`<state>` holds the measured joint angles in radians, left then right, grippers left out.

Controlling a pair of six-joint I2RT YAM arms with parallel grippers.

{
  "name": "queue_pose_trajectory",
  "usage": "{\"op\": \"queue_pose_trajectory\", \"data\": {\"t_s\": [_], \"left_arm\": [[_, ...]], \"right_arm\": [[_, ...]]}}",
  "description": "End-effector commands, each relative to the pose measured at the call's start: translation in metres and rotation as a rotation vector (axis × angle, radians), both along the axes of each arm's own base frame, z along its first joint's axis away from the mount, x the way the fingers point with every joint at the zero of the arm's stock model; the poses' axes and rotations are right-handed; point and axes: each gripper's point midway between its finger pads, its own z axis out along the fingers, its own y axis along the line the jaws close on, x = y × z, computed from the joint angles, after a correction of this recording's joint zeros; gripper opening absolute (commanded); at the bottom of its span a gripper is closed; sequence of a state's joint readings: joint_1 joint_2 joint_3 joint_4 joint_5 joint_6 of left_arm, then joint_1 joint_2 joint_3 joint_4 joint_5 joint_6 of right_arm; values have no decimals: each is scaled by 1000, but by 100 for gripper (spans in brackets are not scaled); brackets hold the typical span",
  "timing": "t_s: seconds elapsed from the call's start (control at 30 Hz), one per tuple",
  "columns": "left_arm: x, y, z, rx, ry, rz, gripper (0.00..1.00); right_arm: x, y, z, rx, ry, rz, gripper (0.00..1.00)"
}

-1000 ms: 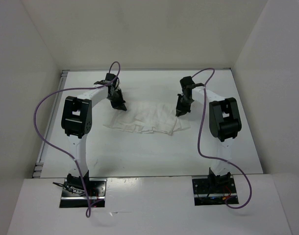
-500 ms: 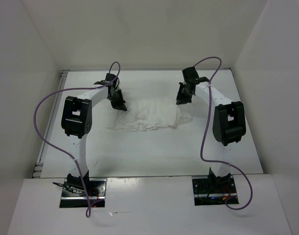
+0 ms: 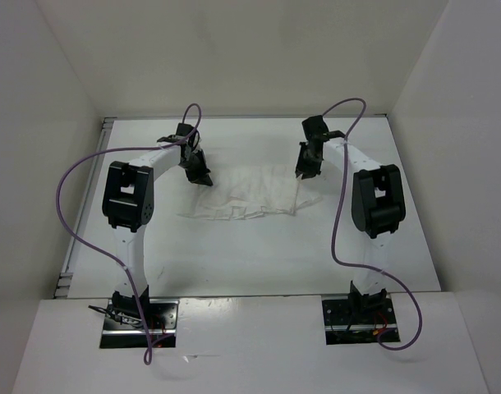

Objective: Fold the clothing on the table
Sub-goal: Fold the skirt

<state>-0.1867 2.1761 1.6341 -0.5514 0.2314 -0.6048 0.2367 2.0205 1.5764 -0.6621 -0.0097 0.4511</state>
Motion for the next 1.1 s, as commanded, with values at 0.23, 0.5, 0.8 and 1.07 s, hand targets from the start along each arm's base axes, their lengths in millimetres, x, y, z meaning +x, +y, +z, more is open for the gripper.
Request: {"op": "queue_pose_trajectory", "data": {"t_s": [0.23,0.5,0.8,1.07], "left_arm": [[-15,13,-9,42,46,-6,12],[-18,14,-12,46,53,-14,12],[-18,16,-15,39,63,-8,12],[-19,16,-19,41,72,-9,12]], "right_arm": [[27,-6,-6,-38,-55,-24,30],[25,1,-23,-30,-11,-15,34],[42,2,5,-19,-106,-35,5],[59,-1,36,-39,-188,-50,1]]}}
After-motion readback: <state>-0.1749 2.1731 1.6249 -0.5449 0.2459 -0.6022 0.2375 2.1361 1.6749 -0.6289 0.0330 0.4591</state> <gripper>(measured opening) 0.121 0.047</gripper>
